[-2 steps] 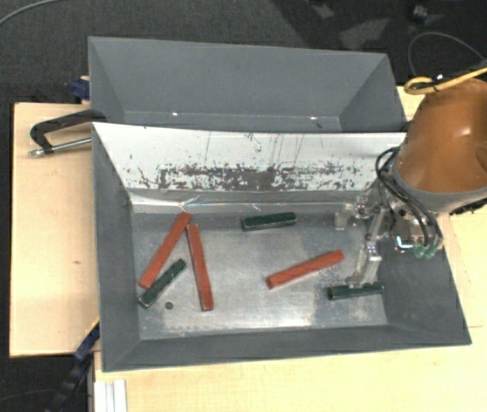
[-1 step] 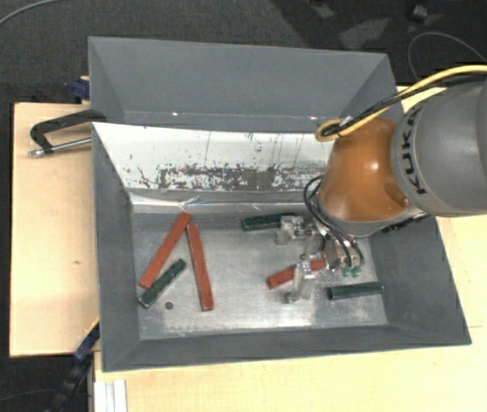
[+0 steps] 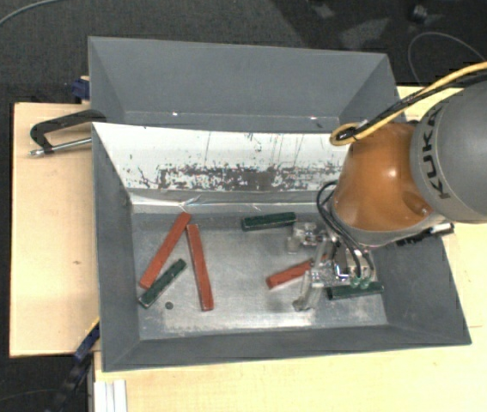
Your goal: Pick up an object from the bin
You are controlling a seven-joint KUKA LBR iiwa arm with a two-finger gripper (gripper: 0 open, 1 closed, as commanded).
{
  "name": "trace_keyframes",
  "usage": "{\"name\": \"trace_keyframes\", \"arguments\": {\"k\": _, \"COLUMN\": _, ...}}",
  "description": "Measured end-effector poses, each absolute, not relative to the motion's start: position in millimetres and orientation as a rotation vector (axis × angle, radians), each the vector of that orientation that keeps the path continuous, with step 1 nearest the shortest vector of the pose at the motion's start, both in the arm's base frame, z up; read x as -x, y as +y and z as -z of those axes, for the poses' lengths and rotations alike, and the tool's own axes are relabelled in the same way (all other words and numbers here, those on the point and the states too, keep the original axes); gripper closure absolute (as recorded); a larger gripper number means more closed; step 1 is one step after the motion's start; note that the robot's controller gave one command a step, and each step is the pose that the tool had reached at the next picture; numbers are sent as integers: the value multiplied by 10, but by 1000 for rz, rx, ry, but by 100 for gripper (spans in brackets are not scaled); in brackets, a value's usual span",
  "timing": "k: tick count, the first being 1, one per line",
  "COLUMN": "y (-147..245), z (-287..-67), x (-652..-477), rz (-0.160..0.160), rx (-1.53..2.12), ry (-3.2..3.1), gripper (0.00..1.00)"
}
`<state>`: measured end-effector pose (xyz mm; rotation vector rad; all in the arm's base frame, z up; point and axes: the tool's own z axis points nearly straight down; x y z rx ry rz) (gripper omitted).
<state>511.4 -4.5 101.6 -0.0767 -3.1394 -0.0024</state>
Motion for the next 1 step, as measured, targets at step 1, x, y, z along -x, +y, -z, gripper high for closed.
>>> {"name": "trace_keyframes", "arguments": {"k": 1, "y": 79, "z": -1006, "x": -5090, "rz": 2, "rx": 6, "ry": -3141, "gripper": 0}}
